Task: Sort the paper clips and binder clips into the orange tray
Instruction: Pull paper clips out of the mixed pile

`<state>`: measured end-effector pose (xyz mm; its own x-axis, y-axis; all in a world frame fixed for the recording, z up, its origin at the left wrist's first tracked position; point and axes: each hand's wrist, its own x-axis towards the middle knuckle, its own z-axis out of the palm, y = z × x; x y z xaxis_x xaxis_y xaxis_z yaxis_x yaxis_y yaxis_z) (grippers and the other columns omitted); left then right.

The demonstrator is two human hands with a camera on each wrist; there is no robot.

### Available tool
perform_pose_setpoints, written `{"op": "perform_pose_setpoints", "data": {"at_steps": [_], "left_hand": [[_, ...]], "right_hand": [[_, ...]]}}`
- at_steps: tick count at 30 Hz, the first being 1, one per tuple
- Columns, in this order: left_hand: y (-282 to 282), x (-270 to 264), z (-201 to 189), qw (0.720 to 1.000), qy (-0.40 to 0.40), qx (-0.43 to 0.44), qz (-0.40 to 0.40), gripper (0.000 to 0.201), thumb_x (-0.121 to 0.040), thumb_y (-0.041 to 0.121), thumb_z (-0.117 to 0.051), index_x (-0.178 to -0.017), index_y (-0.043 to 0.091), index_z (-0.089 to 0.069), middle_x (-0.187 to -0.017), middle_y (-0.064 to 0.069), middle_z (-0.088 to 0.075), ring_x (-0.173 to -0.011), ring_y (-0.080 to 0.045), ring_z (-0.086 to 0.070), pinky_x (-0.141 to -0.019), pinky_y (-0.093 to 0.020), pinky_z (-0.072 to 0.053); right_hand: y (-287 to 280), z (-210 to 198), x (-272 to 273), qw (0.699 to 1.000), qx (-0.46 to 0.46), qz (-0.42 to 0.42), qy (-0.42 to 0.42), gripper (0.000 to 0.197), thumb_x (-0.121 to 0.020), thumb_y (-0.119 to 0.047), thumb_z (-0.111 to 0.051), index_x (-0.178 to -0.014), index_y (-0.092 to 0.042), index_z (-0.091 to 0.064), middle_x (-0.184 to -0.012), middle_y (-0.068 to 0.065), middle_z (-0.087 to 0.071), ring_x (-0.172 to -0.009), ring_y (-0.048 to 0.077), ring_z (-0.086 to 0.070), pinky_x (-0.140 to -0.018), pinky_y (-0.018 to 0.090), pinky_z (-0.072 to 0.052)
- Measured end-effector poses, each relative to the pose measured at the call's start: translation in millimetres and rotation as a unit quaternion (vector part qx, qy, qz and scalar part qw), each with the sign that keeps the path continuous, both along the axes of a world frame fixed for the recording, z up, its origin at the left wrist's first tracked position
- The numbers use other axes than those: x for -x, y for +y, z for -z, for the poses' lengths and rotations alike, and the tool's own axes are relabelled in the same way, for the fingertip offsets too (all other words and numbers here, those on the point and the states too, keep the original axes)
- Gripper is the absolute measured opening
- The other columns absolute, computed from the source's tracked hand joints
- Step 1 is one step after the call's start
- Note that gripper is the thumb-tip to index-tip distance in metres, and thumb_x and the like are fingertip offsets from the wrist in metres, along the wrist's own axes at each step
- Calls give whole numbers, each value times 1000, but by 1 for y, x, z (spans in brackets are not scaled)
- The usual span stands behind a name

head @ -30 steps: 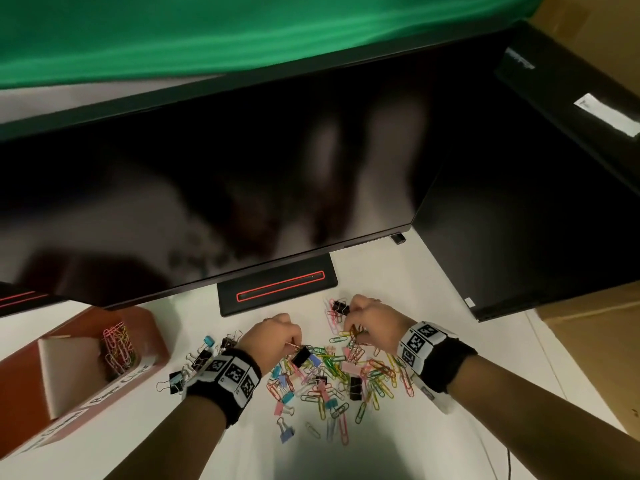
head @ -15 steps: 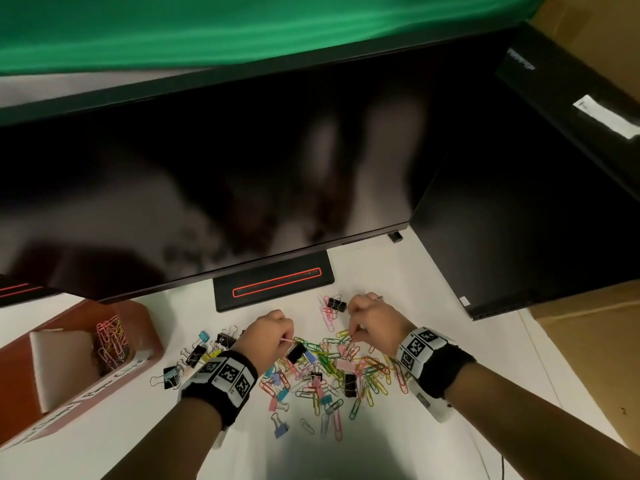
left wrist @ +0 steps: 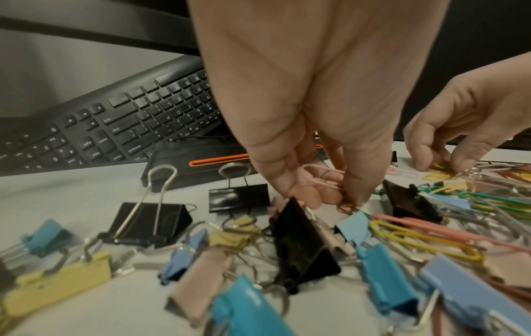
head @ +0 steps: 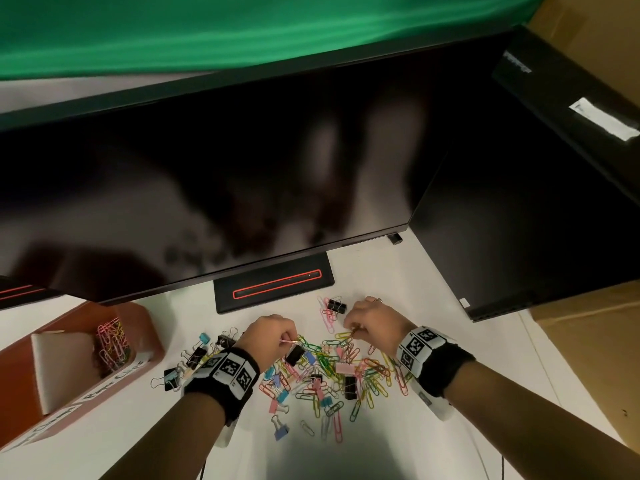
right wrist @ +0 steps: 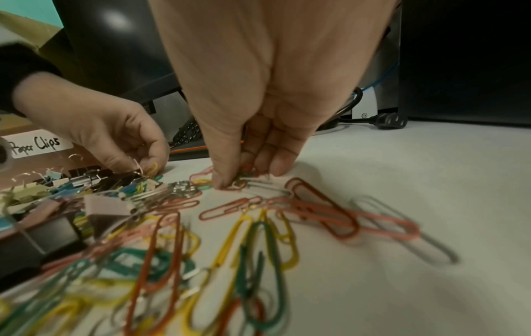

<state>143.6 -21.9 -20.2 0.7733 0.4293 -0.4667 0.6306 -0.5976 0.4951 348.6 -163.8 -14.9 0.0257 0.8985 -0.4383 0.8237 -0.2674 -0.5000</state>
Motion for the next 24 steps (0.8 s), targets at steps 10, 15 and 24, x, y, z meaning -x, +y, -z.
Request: {"op": "perform_pose_setpoints", "data": {"at_steps": [10, 15, 24], "left_hand": [[0, -2, -2, 999, -10, 2, -42, 9, -77, 6, -65, -81, 14, -67, -80, 4, -55, -73, -12, -57, -63, -8, -40], [-1, -1, -1, 996, -19, 42, -73, 23, -74, 2, -65, -70, 24, -59, -70, 11, -56, -68, -7, -55, -64, -16, -47], [1, 5, -8, 993, -45, 58, -94, 34, -77, 6, -68, -64, 34, -54, -68, 11, -61, -67, -4, -60, -62, -9, -44]], "right_hand": [[8, -1, 7, 999, 24, 45, 4, 19, -91, -13, -54, -106, -12, -67, -113, 8, -60, -105, 21, -57, -90, 26, -44], [6, -3, 9, 998, 26, 56, -9, 21, -91, -18, -55, -108, -15, -67, -111, 4, -66, -101, 19, -61, -90, 28, -50], [7, -13, 18, 998, -7, 66, 8, 20, -90, -16, -55, -107, -15, -66, -112, 4, -63, -101, 19, -60, -90, 29, -49]]}}
